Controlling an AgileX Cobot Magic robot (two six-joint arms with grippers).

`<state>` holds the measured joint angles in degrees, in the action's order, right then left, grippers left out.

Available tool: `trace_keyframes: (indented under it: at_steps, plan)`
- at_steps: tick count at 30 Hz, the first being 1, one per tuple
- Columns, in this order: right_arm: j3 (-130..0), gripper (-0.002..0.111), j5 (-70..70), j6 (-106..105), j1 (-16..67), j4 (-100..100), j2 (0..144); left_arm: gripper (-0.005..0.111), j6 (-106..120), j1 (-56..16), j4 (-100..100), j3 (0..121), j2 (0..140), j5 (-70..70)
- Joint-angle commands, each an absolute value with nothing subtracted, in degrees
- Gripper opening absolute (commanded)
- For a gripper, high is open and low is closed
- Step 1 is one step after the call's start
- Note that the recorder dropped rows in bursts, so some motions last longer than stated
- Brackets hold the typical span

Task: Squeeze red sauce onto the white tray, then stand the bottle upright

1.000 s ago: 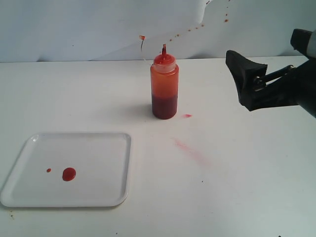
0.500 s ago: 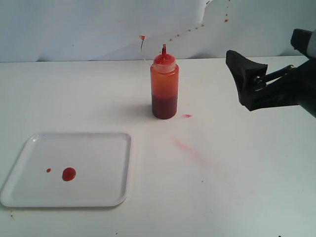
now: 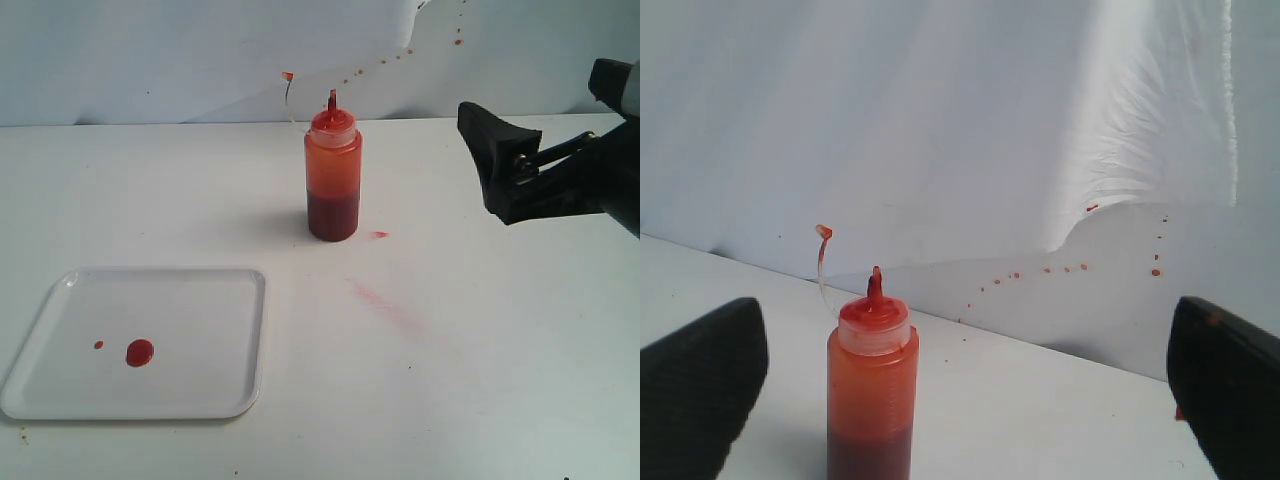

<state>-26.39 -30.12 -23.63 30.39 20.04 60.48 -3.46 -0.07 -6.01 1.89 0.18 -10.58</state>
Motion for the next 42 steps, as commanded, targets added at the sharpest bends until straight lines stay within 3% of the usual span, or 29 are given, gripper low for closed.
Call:
trace_keyframes:
  at_steps: [1, 16, 23, 42]
  plan:
    - [-26.0, 0.105, -30.7, -23.3, 30.2, 20.2, 60.2, 0.000, -4.7, 0.1, -6.5, 0.0, 0.0, -10.4]
    - [-26.0, 0.105, -30.7, -23.3, 30.2, 20.2, 60.2, 0.000, -4.5, 0.1, -6.0, 0.0, 0.0, -15.6]
    - [-26.0, 0.105, -30.7, -23.3, 30.2, 20.2, 60.2, 0.000, 5.3, 0.1, 3.6, 0.0, 0.0, -15.4]
    - [-26.0, 0.105, -30.7, -23.3, 30.2, 20.2, 60.2, 0.000, 0.0, 0.1, -1.3, 0.0, 0.0, -15.5]
